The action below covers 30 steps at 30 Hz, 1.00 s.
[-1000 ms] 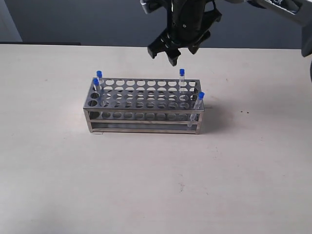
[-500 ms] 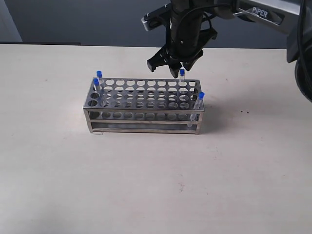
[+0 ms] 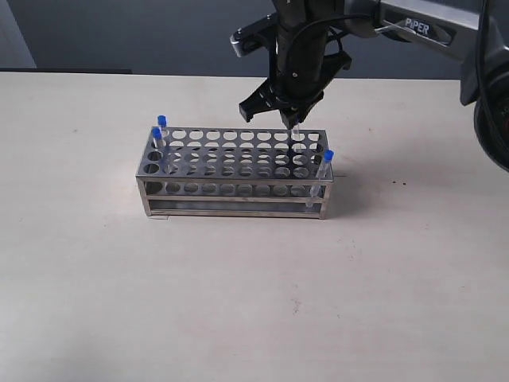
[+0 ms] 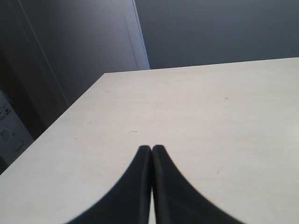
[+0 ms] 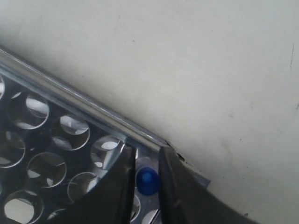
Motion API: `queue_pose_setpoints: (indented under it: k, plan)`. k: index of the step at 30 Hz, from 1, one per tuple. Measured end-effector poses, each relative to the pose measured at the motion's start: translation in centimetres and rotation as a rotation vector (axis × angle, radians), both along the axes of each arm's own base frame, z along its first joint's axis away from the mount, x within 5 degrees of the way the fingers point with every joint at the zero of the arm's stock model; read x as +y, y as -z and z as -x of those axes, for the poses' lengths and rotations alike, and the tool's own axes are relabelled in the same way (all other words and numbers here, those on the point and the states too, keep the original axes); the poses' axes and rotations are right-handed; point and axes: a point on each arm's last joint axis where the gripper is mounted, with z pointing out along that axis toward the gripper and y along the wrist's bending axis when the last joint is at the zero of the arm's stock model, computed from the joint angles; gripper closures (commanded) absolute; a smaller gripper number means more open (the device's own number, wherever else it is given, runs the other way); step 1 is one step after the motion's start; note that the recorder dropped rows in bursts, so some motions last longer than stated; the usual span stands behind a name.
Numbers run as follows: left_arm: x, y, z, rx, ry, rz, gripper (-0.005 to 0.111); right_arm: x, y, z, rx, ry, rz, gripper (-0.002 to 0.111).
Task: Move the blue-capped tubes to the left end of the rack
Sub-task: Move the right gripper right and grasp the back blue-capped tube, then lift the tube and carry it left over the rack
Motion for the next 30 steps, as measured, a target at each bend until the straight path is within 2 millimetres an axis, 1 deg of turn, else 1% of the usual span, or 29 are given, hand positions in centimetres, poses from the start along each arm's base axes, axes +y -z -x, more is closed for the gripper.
queue_pose_setpoints:
  k: [3, 8, 11, 18, 20, 21, 24, 26, 30]
  plan:
    - [0.0, 0.0, 0.0, 0.000, 0.000, 0.000, 0.106, -0.1, -0.7, 0.1, -0.012, 0.000, -0.010, 0.109]
    - [0.0, 0.0, 0.0, 0.000, 0.000, 0.000, 0.106, -0.5, -3.6, 0.6, -0.063, -0.003, -0.051, 0.109]
    - [0.0, 0.0, 0.0, 0.000, 0.000, 0.000, 0.106, -0.7, -5.0, 0.9, -0.086, -0.003, -0.069, 0.109]
    - [0.0, 0.0, 0.0, 0.000, 0.000, 0.000, 0.106, -1.1, -7.5, 1.5, -0.128, -0.002, -0.115, 0.109]
    - [0.0, 0.0, 0.0, 0.000, 0.000, 0.000, 0.106, -0.8, -8.3, 2.0, -0.136, -0.013, -0.145, 0.109]
    - [0.0, 0.0, 0.0, 0.000, 0.000, 0.000, 0.106, -0.7, -8.7, 2.3, -0.140, -0.023, -0.166, 0.109]
    - [0.0, 0.0, 0.0, 0.000, 0.000, 0.000, 0.106, 1.0, -9.4, 3.6, -0.140, -0.090, -0.231, 0.109]
    - [0.0, 0.0, 0.0, 0.000, 0.000, 0.000, 0.106, 2.4, -9.7, 4.7, -0.134, -0.138, -0.278, 0.109]
    - [0.0, 0.0, 0.0, 0.000, 0.000, 0.000, 0.106, 5.7, -10.0, 7.3, -0.149, -0.272, -0.356, 0.109]
